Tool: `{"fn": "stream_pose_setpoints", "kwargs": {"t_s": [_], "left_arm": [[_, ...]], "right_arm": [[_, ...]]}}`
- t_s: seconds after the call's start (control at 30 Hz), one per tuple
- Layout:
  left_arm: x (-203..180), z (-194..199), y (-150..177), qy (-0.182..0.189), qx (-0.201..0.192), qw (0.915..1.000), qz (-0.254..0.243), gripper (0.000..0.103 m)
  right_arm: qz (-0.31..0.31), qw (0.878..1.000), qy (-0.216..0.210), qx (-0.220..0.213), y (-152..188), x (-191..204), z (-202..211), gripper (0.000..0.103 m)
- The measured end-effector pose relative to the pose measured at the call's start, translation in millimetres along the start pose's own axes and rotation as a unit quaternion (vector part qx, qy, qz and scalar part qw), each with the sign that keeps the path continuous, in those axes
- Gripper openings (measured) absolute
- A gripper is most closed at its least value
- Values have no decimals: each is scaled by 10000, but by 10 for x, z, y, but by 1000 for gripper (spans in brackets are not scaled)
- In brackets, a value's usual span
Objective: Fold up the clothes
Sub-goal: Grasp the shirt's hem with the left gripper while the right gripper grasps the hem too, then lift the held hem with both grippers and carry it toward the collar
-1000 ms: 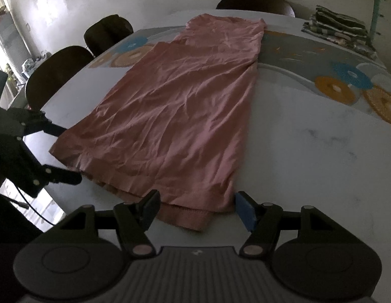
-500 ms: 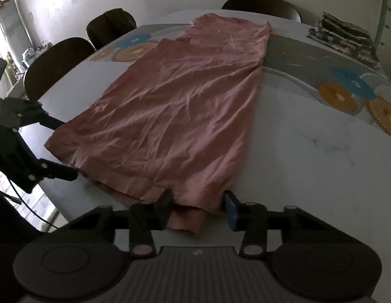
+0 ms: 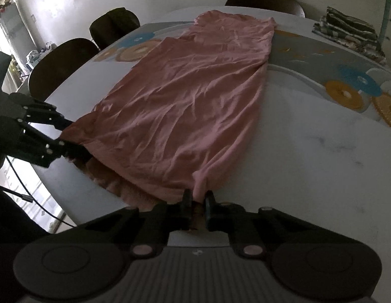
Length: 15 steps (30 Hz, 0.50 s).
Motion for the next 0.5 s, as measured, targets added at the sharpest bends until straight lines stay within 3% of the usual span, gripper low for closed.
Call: {"fn": "stream_pose_setpoints", "kwargs": {"t_s": [0.1, 0.5], "left_arm": [[0, 19, -3, 149, -7, 9998, 130, 29], [48, 151, -103, 265, -251, 9986, 392, 29]], "right_arm": [[6, 10000, -65, -41, -31, 20, 24, 6], [27, 9994, -142, -315, -196, 49, 184, 6]]}}
Point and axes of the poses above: each gripper's, at about its wrist camera, not at the fingertips, and z roughly against the way its jaws point, x to its left, y to its underside, the point moved 10 cm from there along -z, roughly the way its jaws point, and after that the axes turned 2 degrees about x, right-handed, at the moved point
